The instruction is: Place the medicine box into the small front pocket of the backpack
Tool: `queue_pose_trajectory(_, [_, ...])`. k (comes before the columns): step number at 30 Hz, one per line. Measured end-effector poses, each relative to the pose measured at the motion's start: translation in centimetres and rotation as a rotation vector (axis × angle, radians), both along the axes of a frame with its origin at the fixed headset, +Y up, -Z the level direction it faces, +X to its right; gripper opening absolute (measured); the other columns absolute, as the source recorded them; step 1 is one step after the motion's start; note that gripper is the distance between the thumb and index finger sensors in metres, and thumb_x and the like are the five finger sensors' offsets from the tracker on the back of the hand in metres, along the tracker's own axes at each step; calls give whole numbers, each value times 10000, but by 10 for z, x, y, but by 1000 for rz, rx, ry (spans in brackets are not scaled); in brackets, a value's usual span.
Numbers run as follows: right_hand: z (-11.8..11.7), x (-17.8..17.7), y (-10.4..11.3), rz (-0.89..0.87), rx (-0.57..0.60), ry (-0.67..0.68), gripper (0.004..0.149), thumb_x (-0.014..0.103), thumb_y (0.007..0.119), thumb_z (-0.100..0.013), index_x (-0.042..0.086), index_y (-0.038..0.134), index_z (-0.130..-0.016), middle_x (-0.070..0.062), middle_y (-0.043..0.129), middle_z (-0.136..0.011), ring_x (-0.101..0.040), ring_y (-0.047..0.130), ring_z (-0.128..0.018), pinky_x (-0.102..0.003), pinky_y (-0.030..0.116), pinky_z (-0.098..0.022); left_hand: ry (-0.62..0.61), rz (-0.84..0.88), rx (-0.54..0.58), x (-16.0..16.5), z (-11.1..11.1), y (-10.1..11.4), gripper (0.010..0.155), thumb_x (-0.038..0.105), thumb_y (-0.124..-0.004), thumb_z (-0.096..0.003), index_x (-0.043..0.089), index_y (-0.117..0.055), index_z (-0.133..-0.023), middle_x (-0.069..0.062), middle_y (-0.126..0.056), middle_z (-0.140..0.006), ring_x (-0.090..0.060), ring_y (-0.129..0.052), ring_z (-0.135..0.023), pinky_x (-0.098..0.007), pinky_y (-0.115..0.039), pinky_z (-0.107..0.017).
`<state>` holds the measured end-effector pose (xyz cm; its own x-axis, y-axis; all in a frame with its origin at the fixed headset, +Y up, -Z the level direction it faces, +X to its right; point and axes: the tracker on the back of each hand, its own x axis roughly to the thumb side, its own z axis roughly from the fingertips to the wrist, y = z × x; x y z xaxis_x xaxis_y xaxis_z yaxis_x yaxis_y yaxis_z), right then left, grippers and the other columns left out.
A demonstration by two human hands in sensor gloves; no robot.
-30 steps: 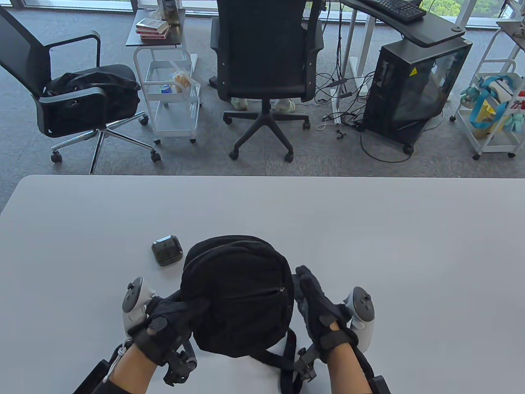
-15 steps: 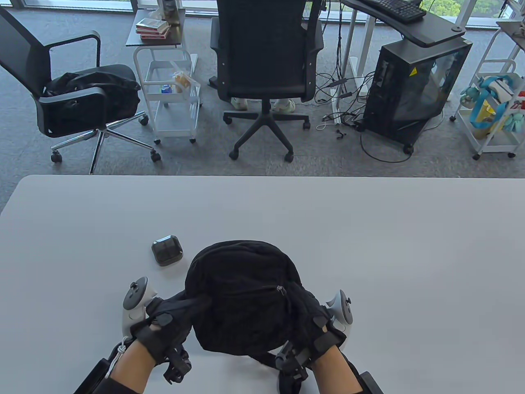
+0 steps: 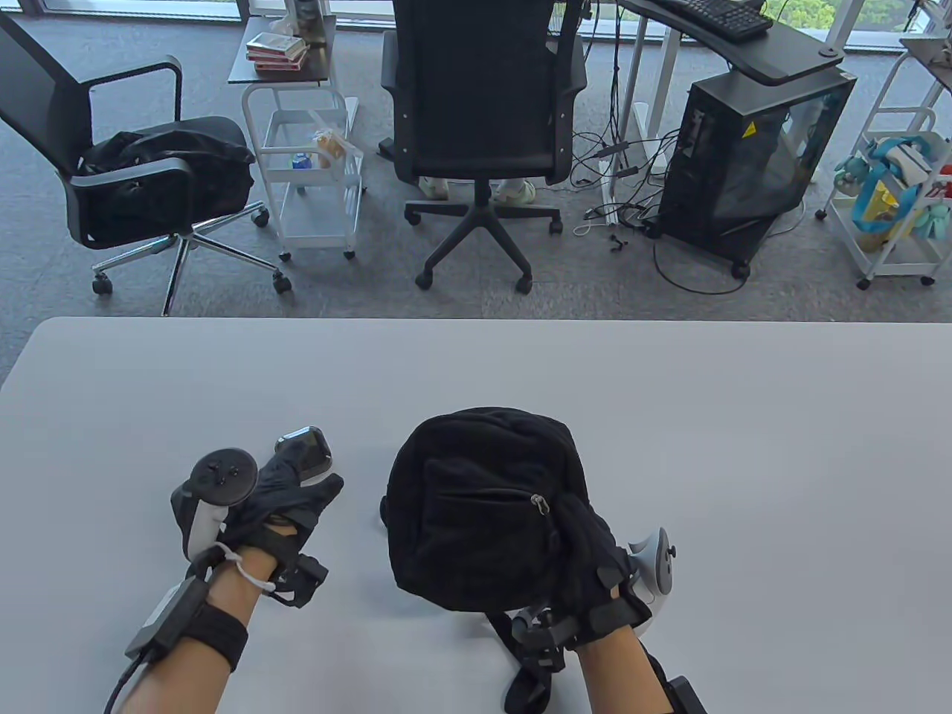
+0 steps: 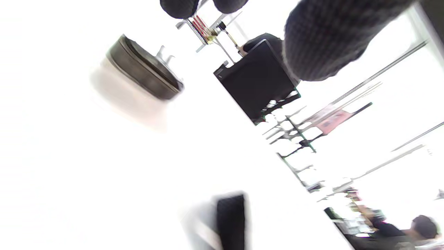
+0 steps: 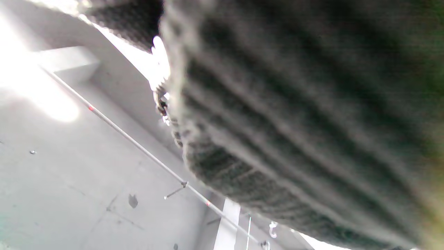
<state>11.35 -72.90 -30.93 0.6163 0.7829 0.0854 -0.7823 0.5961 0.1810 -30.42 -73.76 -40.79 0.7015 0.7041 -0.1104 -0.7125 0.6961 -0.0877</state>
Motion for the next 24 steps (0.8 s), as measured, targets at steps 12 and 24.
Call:
queue_pose_trajectory(12, [3,-2,1,25,-11,-19,568,476,698,-588,38,698,-951,-143,890,-872,-380,940,-777,-624,664,-623,-148,-389,-221,9,-73,-25,1007,421,-987,-442,227,-260,-1112,-207,-187,-1205,-641,-173,-1046,-850,-322,-605])
queue_pose_trajectory(24, [5,-5,5,17,-11,-27,573,483,704,-586,42,698,-951,-142,890,-873,-382,939,-777,-629,663,-619,-96,-405,-138,21,-67,-7,1020,593,-967,-425,362,-244,-1107,-292,-519,-1103,-570,-712,-844,-729,-547,-615])
